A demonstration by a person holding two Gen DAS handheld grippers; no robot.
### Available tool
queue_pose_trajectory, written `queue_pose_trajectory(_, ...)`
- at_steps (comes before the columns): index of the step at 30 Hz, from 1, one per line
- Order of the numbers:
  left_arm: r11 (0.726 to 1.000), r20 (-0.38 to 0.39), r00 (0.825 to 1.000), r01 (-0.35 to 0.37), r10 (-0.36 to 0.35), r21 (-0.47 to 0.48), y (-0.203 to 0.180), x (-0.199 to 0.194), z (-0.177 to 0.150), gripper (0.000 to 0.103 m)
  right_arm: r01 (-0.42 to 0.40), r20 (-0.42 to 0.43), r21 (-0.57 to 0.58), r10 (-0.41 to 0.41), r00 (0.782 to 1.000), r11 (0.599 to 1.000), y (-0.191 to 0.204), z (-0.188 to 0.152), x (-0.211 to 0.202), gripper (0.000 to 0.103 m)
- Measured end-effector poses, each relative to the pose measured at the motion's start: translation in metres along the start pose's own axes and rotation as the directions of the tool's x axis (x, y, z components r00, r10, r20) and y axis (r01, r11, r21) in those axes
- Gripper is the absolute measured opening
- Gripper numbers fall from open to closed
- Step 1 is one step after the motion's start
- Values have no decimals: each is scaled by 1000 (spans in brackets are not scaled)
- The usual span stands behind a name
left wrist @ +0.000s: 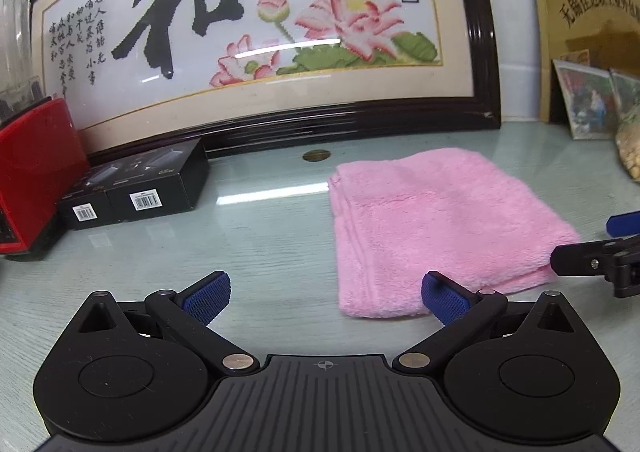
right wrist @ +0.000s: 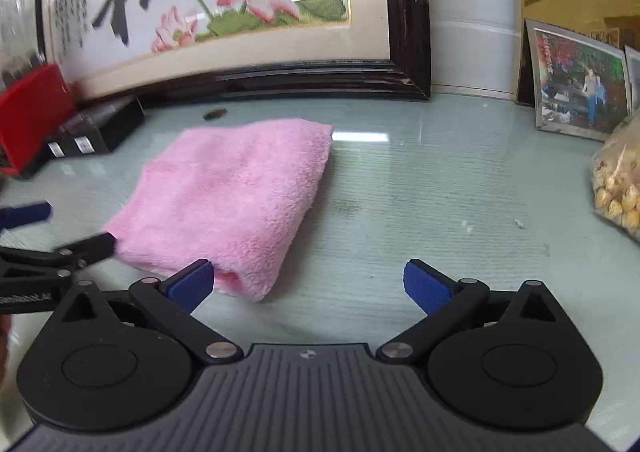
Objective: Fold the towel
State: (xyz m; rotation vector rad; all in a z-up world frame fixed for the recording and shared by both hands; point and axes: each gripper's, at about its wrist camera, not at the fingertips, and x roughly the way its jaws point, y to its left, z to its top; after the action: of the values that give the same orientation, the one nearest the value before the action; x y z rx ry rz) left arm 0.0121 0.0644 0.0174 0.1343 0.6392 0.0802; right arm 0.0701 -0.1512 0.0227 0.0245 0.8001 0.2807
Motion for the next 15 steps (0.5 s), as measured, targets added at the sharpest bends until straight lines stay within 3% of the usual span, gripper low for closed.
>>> queue_pose_trajectory(4,1000,-26,999,-23,23,-19,4,11,3,103,2,-2,21,-2,1000,1000,-2,-2,7,102)
queue_pose_trajectory(9,997,-11,1000,-14,13,-70,17,1,-2,103,-94,60,95,89,994,991,-15,-14,-22,102)
queue_pose_trajectory(15,991,14,998,56,-55,-119,20,-28,-19,103,-106,65,69,101,993,992,-28,-35,-45,102)
